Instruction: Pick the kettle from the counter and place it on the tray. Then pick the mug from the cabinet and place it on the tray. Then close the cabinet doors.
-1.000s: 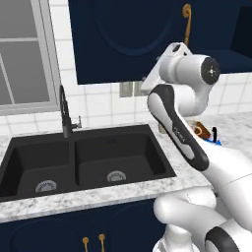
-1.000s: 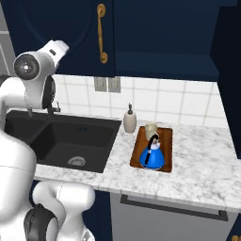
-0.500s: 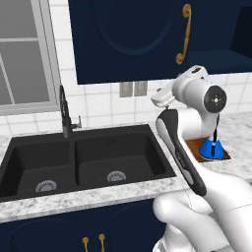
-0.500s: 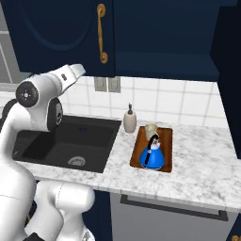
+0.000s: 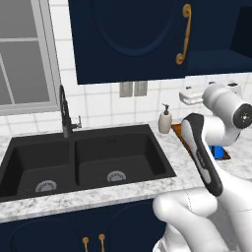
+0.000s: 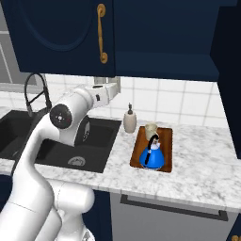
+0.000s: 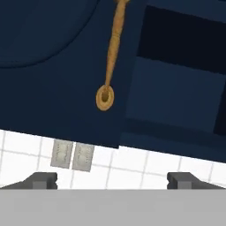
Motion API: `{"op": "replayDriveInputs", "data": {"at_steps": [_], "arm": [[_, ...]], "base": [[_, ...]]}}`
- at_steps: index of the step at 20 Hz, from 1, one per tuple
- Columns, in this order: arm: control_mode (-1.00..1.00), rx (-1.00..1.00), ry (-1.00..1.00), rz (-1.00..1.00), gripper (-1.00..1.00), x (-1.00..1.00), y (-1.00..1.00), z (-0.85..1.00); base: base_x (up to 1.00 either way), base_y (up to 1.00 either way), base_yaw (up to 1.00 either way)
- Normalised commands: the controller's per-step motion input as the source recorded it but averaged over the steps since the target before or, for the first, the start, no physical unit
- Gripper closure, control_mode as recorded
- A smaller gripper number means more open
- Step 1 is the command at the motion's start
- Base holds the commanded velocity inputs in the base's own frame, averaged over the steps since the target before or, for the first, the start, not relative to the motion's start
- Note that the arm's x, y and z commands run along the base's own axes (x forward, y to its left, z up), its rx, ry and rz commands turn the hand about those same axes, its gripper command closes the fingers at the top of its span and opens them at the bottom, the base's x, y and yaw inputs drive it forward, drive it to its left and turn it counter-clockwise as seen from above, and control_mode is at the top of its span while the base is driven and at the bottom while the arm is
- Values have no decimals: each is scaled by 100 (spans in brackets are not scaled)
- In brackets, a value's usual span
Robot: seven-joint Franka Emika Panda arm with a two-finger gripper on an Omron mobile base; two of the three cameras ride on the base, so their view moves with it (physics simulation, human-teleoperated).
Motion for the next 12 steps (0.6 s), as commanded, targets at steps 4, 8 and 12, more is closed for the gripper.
{"op": "replayDriveInputs", "data": {"at_steps": [4,8,12], "arm": [[-100,44,-15,0,-100,0,-100,-8],[-100,23,-2,-1,-100,-2,-100,0],[-100,19,-10,0,-100,-14,-100,0]], "base": [[0,0,0],[0,0,0],[0,0,0]]}}
